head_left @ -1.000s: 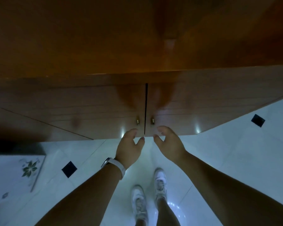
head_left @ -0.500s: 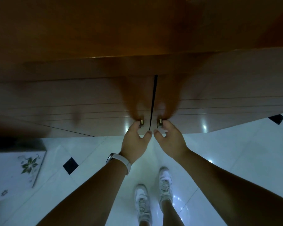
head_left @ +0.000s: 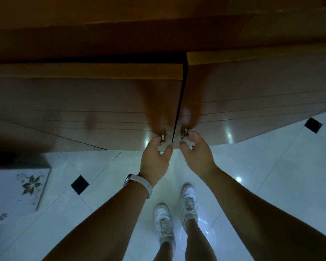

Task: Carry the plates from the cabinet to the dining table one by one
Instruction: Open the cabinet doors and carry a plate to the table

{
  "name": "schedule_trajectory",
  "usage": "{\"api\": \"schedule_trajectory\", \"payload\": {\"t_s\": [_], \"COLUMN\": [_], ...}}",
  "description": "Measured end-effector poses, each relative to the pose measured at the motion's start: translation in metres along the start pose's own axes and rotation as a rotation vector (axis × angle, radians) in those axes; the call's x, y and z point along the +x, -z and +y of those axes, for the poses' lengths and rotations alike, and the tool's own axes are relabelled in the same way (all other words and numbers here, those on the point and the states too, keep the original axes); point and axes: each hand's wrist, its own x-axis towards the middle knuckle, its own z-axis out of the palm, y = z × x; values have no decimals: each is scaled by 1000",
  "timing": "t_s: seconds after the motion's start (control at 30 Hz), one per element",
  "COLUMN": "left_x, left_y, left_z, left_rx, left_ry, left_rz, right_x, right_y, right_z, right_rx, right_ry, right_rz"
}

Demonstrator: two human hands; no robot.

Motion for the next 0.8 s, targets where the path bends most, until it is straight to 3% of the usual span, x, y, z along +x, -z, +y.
{"api": "schedule_trajectory", "payload": {"t_s": [0.47, 0.8], "left_x": [-65, -136], "left_y": [18, 35], "left_z": [-43, -75], "left_rx": [35, 134], "left_ry": [-69, -73], "left_rz": [28, 155], "right_x": [-56, -107], "right_y": [7, 22], "right_z": [29, 66], "right_rx": [-87, -162], "right_ry": [-34, 26], "right_rz": [35, 61]}}
